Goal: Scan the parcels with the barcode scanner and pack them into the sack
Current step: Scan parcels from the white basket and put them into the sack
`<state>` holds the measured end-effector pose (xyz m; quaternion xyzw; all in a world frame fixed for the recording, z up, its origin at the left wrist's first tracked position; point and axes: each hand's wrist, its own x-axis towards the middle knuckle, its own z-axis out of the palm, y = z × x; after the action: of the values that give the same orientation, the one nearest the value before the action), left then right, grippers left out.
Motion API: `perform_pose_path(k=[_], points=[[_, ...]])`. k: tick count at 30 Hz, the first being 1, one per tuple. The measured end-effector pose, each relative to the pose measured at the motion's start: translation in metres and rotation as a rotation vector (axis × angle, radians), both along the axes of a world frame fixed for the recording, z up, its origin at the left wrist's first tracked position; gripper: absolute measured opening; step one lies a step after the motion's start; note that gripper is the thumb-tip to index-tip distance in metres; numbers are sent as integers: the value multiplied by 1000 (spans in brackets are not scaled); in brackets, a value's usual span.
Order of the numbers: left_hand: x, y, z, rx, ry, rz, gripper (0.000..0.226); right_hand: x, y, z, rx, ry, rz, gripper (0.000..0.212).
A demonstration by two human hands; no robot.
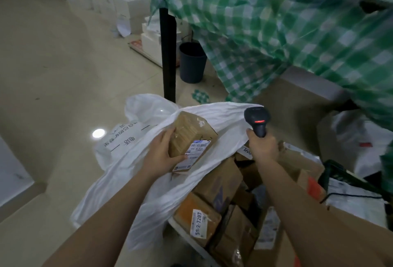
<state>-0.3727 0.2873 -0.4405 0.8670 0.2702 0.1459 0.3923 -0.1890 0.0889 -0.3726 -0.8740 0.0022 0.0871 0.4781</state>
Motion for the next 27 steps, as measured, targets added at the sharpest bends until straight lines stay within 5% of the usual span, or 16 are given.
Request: perform_pose_path(k=[7,12,17,21,27], points=[[51,12,-41,240,202,-103,87,24,21,-44,-83,81,86,20],[69,7,-36,505,444,-176,43,24,14,-34,-21,-16,81,15],[74,19,-16,560,53,34,44,18,-18,-15,-23,-115,66,16],[62,50,-29,221,439,135,66,-2,-33,-11,-69,-153,50,17],[17,58,-79,86,585,133,60,-25,-34,-10,-152,-171,66,23]])
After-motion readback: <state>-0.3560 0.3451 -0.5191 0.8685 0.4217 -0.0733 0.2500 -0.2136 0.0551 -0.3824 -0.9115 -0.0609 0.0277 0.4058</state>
